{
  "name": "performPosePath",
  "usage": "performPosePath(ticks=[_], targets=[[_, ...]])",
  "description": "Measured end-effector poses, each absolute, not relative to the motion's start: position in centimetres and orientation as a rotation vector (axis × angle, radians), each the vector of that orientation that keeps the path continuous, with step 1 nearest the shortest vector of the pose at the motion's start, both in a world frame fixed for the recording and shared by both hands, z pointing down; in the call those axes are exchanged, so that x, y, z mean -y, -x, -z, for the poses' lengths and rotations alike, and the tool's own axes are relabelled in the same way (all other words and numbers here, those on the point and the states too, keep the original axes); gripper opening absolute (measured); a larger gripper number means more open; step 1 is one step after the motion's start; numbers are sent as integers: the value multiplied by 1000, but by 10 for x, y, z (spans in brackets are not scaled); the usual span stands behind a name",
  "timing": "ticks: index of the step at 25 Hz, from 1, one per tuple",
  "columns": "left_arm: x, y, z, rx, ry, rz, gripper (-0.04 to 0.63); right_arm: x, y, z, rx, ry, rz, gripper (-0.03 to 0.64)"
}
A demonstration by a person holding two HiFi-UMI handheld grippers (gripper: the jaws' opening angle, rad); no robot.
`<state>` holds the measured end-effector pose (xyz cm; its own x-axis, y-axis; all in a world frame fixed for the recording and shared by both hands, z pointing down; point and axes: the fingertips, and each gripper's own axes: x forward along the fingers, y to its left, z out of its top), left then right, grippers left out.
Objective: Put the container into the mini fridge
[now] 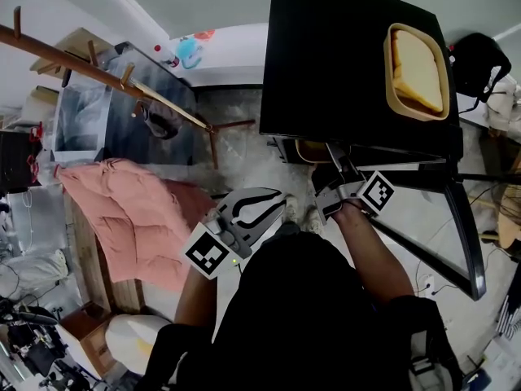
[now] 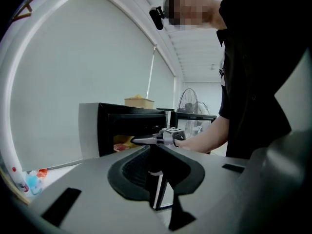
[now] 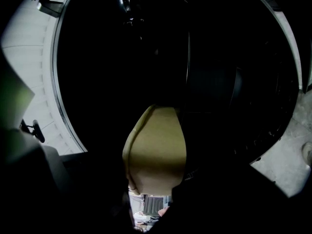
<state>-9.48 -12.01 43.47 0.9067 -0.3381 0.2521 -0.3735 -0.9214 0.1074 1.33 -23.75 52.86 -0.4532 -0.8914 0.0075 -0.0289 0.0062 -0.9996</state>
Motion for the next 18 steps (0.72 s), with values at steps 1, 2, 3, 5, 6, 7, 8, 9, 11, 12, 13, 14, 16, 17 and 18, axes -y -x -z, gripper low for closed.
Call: performPosePath(ticks=[1, 2, 3, 5, 6, 7, 8, 9, 11, 12, 13, 14, 16, 17, 18], targets=[[120, 95, -435, 544, -2925, -347, 63, 239, -13, -529, -1565, 975, 1531, 206], [120, 96, -435, 542, -2930, -345, 63, 240, -12, -530, -1558, 975, 1530, 206], [120, 96, -434, 543, -2924, -336, 63, 242, -11, -530, -1554, 973, 1531, 206], [120, 99, -434, 555, -2885, -305, 63, 243, -8, -531, -1554, 971, 1534, 206], [120, 100, -434, 559, -2868, -294, 63, 244, -6, -532, -1557, 973, 1537, 206], [120, 101, -435, 562, -2859, -291, 63, 245, -6, -533, -1561, 976, 1539, 206], [119, 102, -435, 564, -2856, -291, 63, 247, -5, -535, -1564, 978, 1540, 206], [119, 103, -435, 565, -2857, -292, 63, 248, -5, -535, -1564, 978, 1540, 206], [117, 103, -435, 562, -2864, -297, 63, 251, -5, -535, -1558, 977, 1537, 206], [115, 102, -436, 559, -2865, -301, 63, 252, -5, -535, -1555, 977, 1537, 206], [114, 102, -437, 558, -2864, -307, 63, 253, -5, -535, -1554, 975, 1539, 206], [113, 102, -438, 558, -2864, -312, 63, 254, -5, -534, -1556, 969, 1541, 206], [111, 101, -439, 558, -2869, -314, 63, 255, -3, -531, -1572, 943, 1539, 224], [110, 101, -439, 560, -2866, -308, 63, 255, -3, -529, -1586, 930, 1536, 243], [109, 100, -439, 563, -2859, -301, 63, 254, -2, -528, -1600, 923, 1535, 269]])
